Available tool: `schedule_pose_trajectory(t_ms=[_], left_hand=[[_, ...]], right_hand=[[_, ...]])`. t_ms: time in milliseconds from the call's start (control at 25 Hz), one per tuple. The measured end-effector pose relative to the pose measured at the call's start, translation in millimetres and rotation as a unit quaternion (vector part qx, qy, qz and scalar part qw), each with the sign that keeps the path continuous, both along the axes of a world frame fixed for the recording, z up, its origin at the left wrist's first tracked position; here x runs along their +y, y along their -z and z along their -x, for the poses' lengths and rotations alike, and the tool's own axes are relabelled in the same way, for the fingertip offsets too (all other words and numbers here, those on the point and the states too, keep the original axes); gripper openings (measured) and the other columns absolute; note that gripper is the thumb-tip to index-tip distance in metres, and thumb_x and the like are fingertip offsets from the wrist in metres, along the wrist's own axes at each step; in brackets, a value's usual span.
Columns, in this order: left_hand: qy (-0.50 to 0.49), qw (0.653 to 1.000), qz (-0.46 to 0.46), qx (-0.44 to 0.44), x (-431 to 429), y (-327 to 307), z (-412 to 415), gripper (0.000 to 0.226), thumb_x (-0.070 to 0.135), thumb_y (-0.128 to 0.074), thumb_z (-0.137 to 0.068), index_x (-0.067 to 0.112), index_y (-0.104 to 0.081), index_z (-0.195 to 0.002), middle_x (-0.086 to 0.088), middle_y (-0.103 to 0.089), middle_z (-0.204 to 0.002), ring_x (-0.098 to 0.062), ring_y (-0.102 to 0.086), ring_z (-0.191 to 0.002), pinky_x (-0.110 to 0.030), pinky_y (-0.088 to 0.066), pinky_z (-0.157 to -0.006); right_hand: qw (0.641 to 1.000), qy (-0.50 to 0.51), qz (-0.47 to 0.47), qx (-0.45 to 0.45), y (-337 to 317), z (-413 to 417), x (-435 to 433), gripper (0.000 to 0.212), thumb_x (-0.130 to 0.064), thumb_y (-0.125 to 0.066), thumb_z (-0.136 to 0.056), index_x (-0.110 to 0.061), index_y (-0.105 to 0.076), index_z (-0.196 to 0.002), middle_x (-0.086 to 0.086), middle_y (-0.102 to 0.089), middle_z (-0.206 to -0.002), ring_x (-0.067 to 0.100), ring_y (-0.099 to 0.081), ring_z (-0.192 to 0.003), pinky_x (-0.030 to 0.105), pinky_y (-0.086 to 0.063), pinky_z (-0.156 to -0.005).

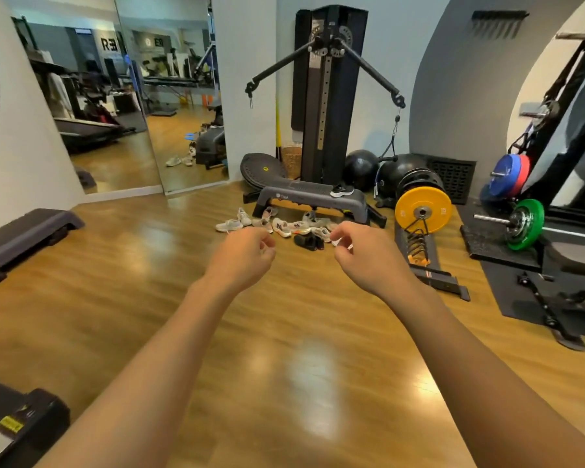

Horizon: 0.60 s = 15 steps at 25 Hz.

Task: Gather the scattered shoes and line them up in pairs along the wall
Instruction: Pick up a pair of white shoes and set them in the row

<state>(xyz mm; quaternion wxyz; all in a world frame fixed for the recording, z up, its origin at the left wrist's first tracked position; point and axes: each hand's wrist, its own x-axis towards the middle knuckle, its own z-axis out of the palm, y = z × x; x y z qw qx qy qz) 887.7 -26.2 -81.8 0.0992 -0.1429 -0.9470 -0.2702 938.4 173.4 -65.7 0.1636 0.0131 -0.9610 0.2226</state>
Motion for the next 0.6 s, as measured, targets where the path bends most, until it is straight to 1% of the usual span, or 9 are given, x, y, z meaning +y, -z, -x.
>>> schedule_pose_trajectory(t_ms=[160,280,400,600], left_hand=[[0.001,1.000,-0.003,0.006,19.6,16.4,121.0,0.013,0.023,-0.057,-0.090,0.021,-0.069,-0.095,0.002,-0.067,-0.095,-0.013,-0.054,-0.082,-0.028,-0.043,-0.068],[-0.013,1.000,0.004,-0.006,30.9,19.6,213.6,0.014,0.022,-0.057,-0.088,0.021,-0.069,-0.095,0.002,-0.065,-0.092,-0.018,-0.057,-0.084,-0.030,-0.045,-0.071],[-0.035,0.999,-0.008,-0.004,26.0,17.1,290.9,0.015,0.023,-0.056,-0.088,0.022,-0.070,-0.094,0.004,-0.063,-0.087,-0.021,-0.059,-0.090,-0.034,-0.050,-0.076],[-0.079,0.997,0.009,-0.020,-1.1,32.6,450.4,0.015,0.025,-0.055,-0.088,0.025,-0.068,-0.094,-0.001,-0.067,-0.100,-0.024,-0.060,-0.096,-0.041,-0.052,-0.083]], right_hand=[[1.000,-0.005,0.014,-0.017,30.9,119.4,18.7,0.026,-0.017,-0.051,-0.089,-0.024,-0.062,-0.112,-0.005,-0.064,-0.097,0.018,-0.058,-0.092,0.039,-0.052,-0.078],[0.999,-0.013,0.025,-0.038,43.2,221.0,32.7,0.027,-0.017,-0.052,-0.089,-0.025,-0.063,-0.113,-0.006,-0.065,-0.097,0.017,-0.059,-0.093,0.039,-0.052,-0.081],[0.999,-0.033,0.012,-0.040,39.3,314.2,30.9,0.027,-0.018,-0.053,-0.089,-0.026,-0.063,-0.113,-0.005,-0.066,-0.101,0.017,-0.060,-0.096,0.038,-0.052,-0.084],[0.996,-0.068,-0.008,-0.051,50.6,480.6,6.7,0.027,-0.021,-0.052,-0.089,-0.029,-0.062,-0.113,-0.005,-0.066,-0.104,0.017,-0.060,-0.098,0.036,-0.051,-0.080]])
